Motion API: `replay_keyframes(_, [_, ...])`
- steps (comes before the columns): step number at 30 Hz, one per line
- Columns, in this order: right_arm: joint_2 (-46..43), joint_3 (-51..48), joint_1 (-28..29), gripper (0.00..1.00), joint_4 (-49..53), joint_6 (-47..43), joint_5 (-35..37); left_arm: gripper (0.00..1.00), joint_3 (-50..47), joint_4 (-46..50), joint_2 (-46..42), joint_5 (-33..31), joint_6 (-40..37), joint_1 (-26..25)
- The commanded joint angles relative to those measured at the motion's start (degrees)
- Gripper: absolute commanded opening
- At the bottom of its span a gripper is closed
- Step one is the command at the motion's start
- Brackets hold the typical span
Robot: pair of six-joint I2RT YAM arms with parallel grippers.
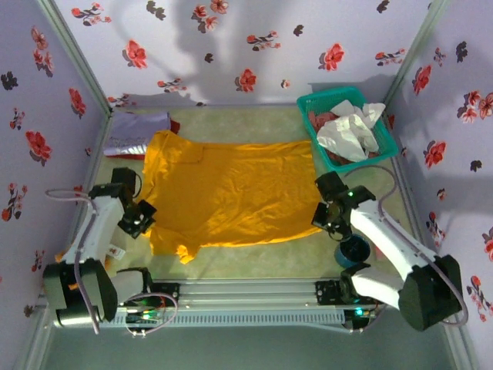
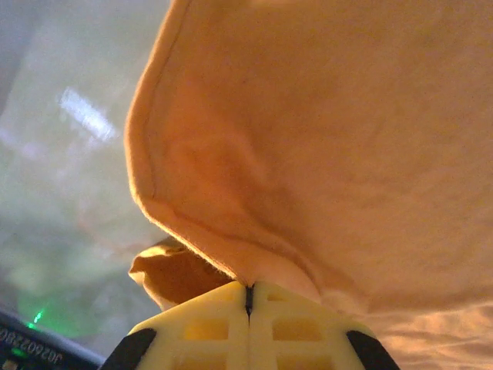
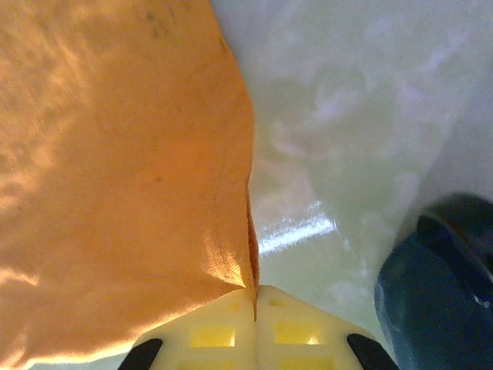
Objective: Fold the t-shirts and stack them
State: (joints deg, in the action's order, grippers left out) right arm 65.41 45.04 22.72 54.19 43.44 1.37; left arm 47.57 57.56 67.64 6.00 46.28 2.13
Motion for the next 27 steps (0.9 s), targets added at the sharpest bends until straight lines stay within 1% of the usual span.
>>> replay_keyframes(1, [3.5, 2.7, -1.7, 0.00, -2.3, -4.4, 1.2, 0.00, 5.4, -1.9, 3.0, -1.4, -8.0, 0.3])
replay_keyframes(5, [8.9, 6.9, -2.5, 0.00, -3.1, -7.3, 3.5, 0.00, 11.0, -2.6, 10.9, 2.2, -12.8, 0.5])
replay_keyframes(13, [17.7, 13.1, -2.9, 0.00, -5.7, -8.6, 6.8, 0.00, 22.0, -0.4, 25.5, 5.9, -17.5, 1.5])
replay_keyframes(17, [21.1, 16.2, -3.2, 0.00, -5.9, -9.0, 9.4, 0.00, 27.4, 0.3, 30.0, 6.1, -18.7, 1.8])
replay_keyframes(22, [24.2, 17.7, -3.4, 0.00, -7.1, -8.5, 11.2, 0.00, 32.9, 2.2, 35.3, 6.3, -19.8, 2.2])
replay_keyframes(27, [25.9, 18.6, -3.4, 0.00, -8.7, -7.9, 13.7, 0.00, 35.6, 2.8, 39.0, 6.2, -20.1, 2.5])
